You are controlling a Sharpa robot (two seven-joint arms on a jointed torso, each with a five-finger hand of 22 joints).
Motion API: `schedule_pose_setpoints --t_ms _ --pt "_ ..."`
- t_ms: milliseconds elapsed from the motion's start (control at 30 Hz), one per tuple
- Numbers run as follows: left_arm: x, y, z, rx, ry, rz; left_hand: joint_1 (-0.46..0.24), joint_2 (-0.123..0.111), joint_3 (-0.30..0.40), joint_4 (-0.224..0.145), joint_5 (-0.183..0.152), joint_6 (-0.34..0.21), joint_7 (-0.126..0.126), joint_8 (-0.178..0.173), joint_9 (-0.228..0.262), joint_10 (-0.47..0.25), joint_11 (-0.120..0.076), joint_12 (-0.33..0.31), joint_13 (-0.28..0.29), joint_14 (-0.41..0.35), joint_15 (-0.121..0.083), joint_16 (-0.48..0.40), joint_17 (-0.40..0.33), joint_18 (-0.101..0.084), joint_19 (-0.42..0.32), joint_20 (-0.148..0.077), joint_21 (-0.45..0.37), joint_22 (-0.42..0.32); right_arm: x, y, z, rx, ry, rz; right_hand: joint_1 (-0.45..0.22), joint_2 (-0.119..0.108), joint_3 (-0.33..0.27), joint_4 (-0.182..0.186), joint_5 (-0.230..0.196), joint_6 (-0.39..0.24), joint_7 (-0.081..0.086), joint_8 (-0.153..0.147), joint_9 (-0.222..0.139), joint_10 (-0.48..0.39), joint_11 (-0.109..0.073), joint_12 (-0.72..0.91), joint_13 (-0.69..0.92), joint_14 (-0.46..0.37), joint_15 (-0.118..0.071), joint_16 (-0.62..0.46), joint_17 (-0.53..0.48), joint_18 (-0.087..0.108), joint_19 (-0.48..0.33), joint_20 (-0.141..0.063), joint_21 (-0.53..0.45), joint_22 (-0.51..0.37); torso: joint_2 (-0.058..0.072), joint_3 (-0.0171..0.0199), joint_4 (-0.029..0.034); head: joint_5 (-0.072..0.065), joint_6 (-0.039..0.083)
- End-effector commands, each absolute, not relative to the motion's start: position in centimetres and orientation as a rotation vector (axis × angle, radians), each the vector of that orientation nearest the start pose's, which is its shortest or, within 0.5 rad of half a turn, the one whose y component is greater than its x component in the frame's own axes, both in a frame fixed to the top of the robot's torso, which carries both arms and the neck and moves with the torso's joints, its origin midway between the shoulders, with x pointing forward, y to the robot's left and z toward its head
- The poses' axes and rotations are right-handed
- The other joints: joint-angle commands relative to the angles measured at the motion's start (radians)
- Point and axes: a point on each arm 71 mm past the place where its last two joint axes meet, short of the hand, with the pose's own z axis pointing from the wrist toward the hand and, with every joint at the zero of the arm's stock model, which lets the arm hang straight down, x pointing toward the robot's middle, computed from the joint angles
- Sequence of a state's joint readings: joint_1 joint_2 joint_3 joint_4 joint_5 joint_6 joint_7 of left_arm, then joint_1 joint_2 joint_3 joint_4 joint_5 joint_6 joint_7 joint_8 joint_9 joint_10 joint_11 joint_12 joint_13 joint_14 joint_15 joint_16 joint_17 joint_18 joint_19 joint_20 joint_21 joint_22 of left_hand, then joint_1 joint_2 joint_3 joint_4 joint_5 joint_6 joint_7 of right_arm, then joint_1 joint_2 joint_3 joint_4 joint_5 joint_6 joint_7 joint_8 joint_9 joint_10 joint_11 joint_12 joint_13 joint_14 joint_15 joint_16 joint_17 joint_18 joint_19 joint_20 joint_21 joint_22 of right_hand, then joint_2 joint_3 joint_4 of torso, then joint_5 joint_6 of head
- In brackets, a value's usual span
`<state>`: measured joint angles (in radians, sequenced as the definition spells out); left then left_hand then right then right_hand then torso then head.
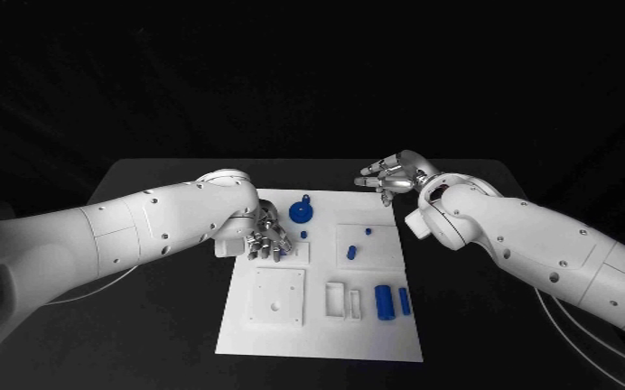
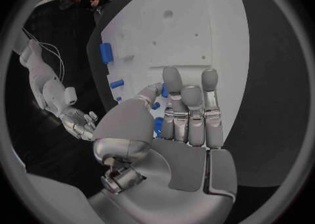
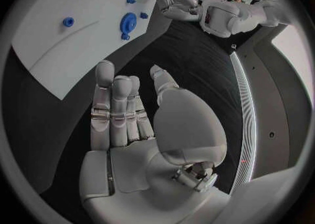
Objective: Assemble the parts on the task board
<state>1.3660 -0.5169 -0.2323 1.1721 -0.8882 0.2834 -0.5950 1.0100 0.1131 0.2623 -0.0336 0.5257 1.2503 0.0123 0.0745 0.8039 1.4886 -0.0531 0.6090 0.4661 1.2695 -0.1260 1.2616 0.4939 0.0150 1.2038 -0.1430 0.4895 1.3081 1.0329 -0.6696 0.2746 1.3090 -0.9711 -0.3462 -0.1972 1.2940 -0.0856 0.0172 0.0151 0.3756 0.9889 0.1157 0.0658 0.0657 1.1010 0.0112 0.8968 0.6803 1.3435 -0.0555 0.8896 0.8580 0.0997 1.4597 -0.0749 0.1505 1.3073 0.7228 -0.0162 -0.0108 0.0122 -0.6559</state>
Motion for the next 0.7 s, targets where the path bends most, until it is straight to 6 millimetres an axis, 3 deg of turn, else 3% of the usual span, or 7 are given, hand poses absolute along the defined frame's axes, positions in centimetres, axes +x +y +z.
schedule_pose_setpoints --t_ms 33,433,700 --pt "53.28 16.39 -22.65 -0.170 2.477 -0.238 -0.009 -0.001 0.143 -0.143 0.007 0.018 -0.026 0.005 0.003 0.004 -0.017 -0.003 0.000 -0.005 0.001 0.006 -0.001 -0.010 -0.006 0.000 0.002 0.021 53.43 -19.93 -18.86 0.629 1.681 0.862 -0.008 0.004 0.002 0.003 0.003 -0.005 0.005 -0.003 -0.001 -0.008 0.002 0.004 -0.002 -0.005 0.000 0.003 -0.001 0.009 0.016 0.001 -0.005 0.014 0.000 -0.0002 -0.0005 0.001 0.001" --pt "53.30 16.90 -22.39 -0.193 2.499 -0.272 -0.017 -0.001 0.153 -0.162 0.022 0.017 -0.028 0.010 0.066 0.003 -0.017 -0.001 0.001 -0.007 0.002 0.009 -0.001 -0.009 -0.013 0.001 0.008 0.021 53.41 -19.96 -18.97 0.628 1.688 0.862 -0.008 0.004 0.002 0.003 0.003 -0.005 0.005 -0.003 -0.001 -0.008 0.002 0.004 -0.002 -0.005 0.000 0.003 -0.001 0.009 0.016 0.001 -0.005 0.014 0.000 -0.0004 -0.0009 0.003 0.002" --pt "53.14 17.05 -22.51 -0.221 2.544 -0.333 -0.017 -0.001 0.153 -0.165 0.024 0.018 -0.028 0.010 0.074 0.001 -0.015 0.001 0.001 -0.011 0.004 0.010 -0.002 -0.009 -0.017 0.003 0.007 0.021 53.40 -20.00 -19.03 0.628 1.693 0.861 -0.008 0.004 0.002 0.003 0.003 -0.005 0.005 -0.003 -0.001 -0.008 0.002 0.004 -0.002 -0.005 0.000 0.003 -0.001 0.009 0.016 0.001 -0.005 0.014 0.000 0.0001 -0.0008 0.004 0.002"
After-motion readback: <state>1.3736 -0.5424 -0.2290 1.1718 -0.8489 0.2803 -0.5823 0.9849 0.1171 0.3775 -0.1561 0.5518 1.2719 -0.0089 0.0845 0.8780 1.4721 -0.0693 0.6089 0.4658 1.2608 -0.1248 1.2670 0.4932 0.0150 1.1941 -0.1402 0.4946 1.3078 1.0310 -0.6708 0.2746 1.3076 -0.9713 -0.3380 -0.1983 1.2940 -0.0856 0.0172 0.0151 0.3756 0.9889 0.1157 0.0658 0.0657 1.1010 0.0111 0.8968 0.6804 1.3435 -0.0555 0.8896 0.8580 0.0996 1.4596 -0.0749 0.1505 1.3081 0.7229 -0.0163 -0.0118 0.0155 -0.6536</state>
